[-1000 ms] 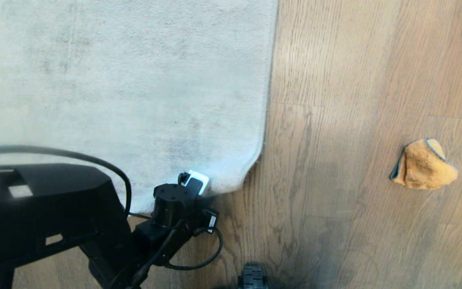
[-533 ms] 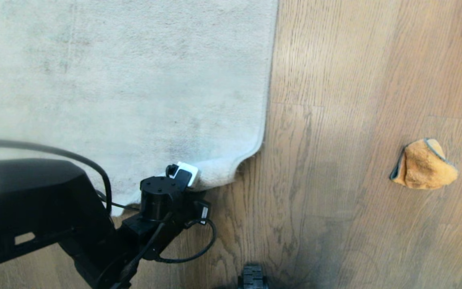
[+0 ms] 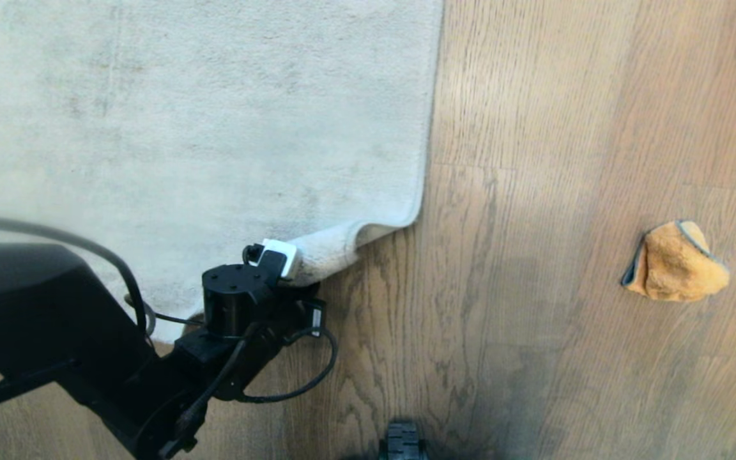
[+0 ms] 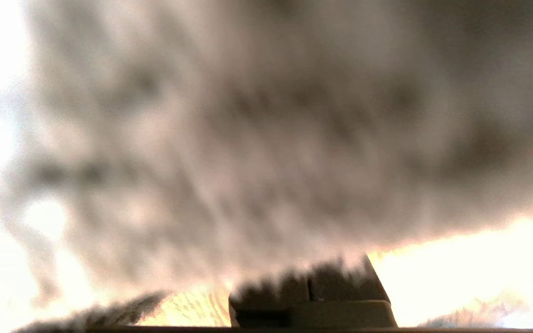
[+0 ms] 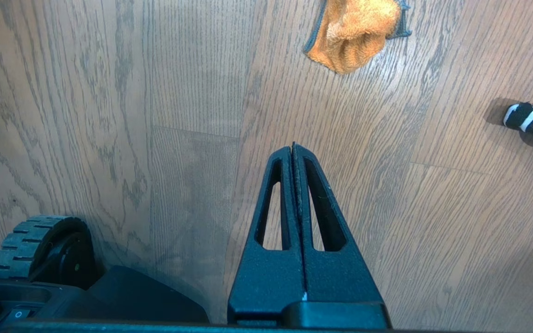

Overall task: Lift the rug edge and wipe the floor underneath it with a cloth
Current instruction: Lay down the carpet

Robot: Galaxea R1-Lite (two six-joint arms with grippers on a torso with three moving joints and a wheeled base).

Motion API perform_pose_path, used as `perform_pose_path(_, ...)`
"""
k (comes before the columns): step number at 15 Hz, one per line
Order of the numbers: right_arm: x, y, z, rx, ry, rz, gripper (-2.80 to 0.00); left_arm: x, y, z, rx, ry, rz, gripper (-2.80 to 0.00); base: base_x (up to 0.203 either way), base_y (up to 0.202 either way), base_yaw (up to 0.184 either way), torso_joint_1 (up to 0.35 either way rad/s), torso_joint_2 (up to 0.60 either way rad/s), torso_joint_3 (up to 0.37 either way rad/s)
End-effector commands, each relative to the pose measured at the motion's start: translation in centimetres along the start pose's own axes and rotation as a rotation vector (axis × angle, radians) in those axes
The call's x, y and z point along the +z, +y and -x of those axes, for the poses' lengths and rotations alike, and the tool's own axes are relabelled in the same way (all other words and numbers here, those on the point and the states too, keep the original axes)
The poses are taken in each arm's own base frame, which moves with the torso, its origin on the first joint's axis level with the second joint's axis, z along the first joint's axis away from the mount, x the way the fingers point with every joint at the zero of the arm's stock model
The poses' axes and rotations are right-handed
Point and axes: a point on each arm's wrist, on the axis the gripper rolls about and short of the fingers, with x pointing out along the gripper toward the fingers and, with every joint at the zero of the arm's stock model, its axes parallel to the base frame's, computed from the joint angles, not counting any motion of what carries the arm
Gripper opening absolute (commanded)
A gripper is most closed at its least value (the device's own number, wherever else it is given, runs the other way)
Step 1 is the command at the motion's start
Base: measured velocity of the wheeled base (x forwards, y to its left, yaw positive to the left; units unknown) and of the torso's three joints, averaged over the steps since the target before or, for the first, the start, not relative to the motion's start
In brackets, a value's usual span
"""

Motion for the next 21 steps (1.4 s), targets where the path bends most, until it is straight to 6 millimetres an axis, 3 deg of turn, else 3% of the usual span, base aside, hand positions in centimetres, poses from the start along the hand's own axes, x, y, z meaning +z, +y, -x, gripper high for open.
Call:
perform_pose_path(1,0.0,0.0,0.0,0.001,0.001,0.0,-2.8,1.3,0.6,0.5,0.015,-0.048,0.01,-2.8,0.0,0.0,0.0,0.0,0.0,0.0)
perform_pose_path(9,0.0,0.0,0.0,0.001,0.001,-0.001,-2.8,3.2,2.4,1.8,0.063,-0.109,0.003,-2.8,0.0,0.0,0.0,0.0,0.0,0.0)
perform_pose_path(21,0.0,0.0,0.0,0.001,0.001,0.0,-2.8,6.3,3.1,3.6,0.081,-0.226,0.032,-2.8,0.0,0.0,0.0,0.0,0.0,0.0)
